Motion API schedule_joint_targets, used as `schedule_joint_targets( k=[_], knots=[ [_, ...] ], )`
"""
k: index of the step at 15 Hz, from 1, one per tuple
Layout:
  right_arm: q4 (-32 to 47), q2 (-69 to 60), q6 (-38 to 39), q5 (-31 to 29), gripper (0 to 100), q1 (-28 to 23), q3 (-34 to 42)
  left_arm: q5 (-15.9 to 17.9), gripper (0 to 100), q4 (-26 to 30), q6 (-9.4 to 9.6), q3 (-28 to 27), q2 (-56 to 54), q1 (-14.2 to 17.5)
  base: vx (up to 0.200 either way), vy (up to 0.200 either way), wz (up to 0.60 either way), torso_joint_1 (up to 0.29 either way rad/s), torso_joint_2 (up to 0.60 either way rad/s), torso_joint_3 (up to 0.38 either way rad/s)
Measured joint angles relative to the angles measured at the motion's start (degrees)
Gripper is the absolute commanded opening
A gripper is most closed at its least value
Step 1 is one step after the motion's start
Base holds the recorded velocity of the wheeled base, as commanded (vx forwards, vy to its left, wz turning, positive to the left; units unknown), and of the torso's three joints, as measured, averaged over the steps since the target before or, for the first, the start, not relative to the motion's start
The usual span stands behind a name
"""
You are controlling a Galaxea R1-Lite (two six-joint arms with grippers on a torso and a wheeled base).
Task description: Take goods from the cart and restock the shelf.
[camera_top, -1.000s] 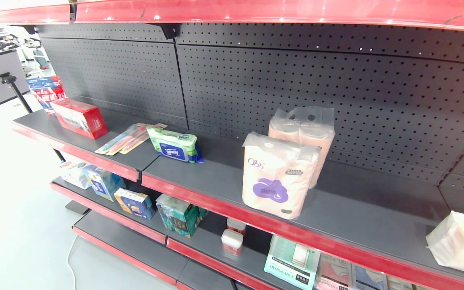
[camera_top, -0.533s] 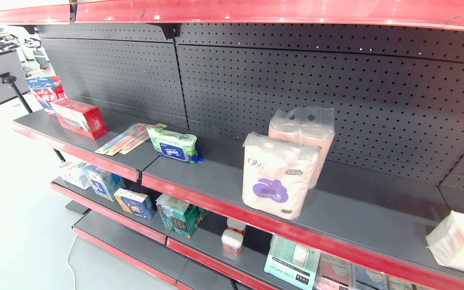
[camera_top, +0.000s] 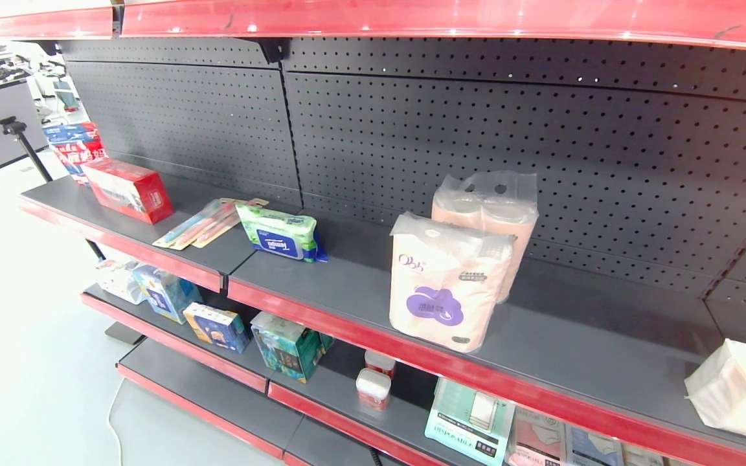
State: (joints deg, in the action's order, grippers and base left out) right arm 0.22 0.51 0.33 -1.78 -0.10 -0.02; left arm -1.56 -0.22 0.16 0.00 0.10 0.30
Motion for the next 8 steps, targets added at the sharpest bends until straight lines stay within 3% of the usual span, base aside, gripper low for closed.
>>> schedule_joint_targets(
  k=[8],
  knots=[
    [-0.09,-0.56,1.58,0.00,100,-0.01,0.02,1.56,100,0.01,-0.09,0.00,0.00,-0.06,0.000,0.000,0.00,0.000,0.00,0.000]
  ],
)
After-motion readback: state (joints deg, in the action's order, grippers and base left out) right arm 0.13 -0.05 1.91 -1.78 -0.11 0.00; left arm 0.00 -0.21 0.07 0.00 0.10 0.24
